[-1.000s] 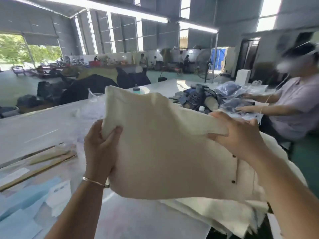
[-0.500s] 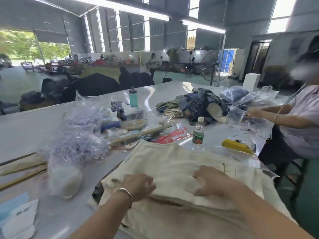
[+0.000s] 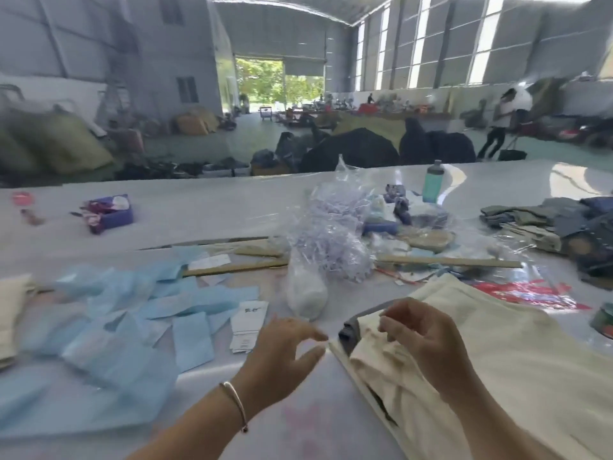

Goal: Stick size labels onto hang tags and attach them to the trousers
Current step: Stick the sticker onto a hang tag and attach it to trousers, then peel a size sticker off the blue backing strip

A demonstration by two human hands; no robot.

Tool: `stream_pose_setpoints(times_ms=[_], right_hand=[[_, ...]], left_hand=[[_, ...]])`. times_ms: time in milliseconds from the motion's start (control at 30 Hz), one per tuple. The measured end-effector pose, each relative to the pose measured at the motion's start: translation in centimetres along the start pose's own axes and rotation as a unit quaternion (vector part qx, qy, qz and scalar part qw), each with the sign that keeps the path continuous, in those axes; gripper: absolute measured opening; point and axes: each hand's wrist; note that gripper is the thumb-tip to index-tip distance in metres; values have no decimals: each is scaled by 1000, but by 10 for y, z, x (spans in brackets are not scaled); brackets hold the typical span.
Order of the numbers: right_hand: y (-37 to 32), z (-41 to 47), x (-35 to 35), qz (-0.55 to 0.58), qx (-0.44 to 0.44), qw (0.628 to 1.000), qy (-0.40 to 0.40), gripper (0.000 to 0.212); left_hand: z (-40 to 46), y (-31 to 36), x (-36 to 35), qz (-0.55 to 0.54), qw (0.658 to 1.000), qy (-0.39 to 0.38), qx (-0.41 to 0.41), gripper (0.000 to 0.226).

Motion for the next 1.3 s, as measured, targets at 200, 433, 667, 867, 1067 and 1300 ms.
stream_pose_setpoints(times_ms=[200,433,667,867,1067,1300], right_hand=[[-36,20,-200,328,-48,936,-118,8],[-73,-3,-469,448,-182,830,-277,20],[-58,-37,-697,394,-354,796,-293,26],[-45,-50,-785,323,-383,799,-332,37],[-49,-48,-830,243,-366,821,-365,30],[-64,-46,-864,223,-379,809,-390,18]], left_hand=[[-129,-110,151,-65,970,100,213,7],[-279,-279,270,32,890,267,369,23],[-378,-476,302,219,788,153,555,44],[-377,-558,301,237,767,32,595,76],[-379,-586,352,143,822,-8,552,29],[-404,-600,362,-27,841,38,539,31]])
Point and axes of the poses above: each hand's wrist, its own z-axis towards the middle knuckle, its own x-axis out of the back of the hand, y = z × x, and after that the axes turned 7 degrees about z, right-handed
